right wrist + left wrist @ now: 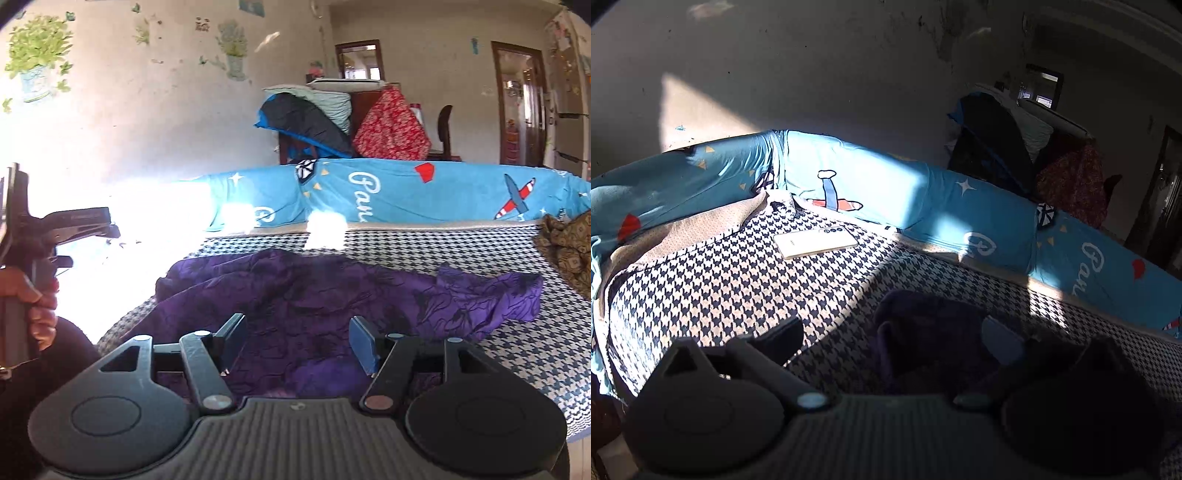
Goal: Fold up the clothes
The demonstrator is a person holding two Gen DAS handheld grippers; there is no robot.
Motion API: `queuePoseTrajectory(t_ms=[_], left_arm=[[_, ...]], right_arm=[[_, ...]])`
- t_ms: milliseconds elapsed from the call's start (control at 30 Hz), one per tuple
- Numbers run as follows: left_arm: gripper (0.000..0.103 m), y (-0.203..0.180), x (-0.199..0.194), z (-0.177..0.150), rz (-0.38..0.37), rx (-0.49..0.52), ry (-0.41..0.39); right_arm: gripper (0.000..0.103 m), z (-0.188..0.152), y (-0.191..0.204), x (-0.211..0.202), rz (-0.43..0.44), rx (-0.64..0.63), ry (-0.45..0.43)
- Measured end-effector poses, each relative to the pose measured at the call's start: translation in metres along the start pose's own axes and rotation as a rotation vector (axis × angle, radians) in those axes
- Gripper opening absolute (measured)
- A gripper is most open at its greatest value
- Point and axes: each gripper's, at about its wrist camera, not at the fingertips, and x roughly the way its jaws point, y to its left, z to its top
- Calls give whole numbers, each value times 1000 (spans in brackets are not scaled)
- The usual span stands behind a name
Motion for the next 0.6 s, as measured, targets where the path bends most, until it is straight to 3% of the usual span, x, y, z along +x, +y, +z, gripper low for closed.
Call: queuePoseTrajectory(t_ms=[133, 600], left_arm=[[103, -6, 4, -7, -9, 27, 16], [103, -52, 35, -49, -90, 236, 129]], right_arm=[[75, -3, 4, -10, 96, 6, -14], [76, -5, -23, 27, -26, 126, 37]])
